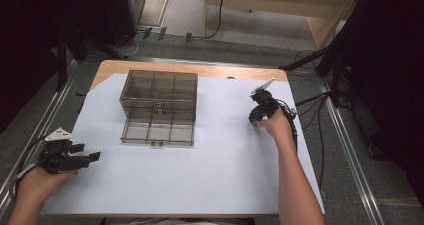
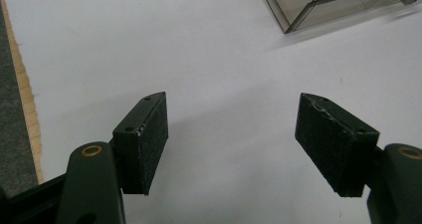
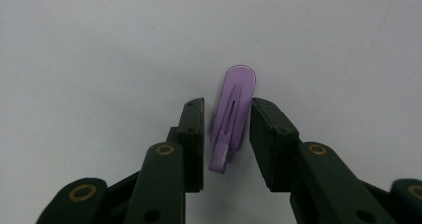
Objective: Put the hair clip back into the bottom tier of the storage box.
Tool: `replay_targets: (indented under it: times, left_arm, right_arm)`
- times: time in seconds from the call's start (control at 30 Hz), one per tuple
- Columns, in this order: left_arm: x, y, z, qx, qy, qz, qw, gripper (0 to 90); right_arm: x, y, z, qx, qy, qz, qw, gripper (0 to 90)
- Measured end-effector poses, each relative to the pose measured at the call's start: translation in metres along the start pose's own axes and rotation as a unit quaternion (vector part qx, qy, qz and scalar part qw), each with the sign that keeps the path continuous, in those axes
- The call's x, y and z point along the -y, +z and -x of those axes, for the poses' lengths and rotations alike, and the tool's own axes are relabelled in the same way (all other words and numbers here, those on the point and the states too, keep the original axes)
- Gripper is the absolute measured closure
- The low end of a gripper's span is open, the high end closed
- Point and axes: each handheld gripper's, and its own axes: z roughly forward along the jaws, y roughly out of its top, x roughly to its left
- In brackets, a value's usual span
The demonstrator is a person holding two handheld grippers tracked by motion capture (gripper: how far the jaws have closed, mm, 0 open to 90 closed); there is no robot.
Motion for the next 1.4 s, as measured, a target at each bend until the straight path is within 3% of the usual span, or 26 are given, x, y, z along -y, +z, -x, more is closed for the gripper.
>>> replay_targets:
  times: [0.53,1.4]
  left_arm:
    - [0.0,0.0,0.001,-0.001,0.0,0.0,1.0,30.1]
    - [0.0,-0.001,-0.002,-0.001,-0.001,0.001,1.0,30.1]
  right_arm:
    - [-0.003,0.003,-0.008,0.034,-0.01,-0.008,0.9993,74.0]
    - [-0.003,0.003,-0.008,0.026,-0.01,-0.004,0.9996,77.3]
